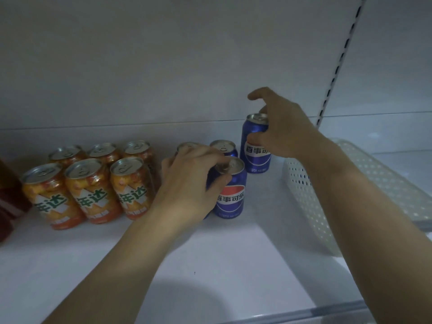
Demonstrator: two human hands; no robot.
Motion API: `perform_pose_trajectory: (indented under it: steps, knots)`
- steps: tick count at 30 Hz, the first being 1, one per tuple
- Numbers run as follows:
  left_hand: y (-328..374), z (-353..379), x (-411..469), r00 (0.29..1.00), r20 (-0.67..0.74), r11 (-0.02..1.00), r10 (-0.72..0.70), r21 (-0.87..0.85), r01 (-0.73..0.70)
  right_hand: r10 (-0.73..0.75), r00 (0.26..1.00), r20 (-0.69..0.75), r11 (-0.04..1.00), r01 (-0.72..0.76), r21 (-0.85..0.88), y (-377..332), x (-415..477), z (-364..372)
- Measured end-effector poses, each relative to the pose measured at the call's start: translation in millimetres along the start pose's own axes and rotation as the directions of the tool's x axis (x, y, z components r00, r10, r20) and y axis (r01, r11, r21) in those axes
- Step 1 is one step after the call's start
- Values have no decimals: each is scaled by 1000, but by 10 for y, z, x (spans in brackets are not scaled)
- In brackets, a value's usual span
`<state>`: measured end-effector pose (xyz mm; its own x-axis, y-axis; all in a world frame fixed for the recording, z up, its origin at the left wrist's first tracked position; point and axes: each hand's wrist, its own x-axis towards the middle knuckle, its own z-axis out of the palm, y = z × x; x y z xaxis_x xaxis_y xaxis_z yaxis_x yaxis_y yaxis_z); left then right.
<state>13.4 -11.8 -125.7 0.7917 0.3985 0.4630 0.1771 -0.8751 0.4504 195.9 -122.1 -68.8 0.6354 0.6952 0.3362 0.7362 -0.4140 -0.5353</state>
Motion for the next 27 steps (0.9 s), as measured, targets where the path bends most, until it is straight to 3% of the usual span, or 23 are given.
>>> perform_pose_trajectory:
  steps: [5,27]
  knots:
    - [1,-5,-3,1000,3,1000,5,4,-5,45,998,50,995,-40,-92,62,10,256]
    - [-19,-6,-39,999,32,999,21,29,-22,118,984,137,987,-101,-125,104,30,366]
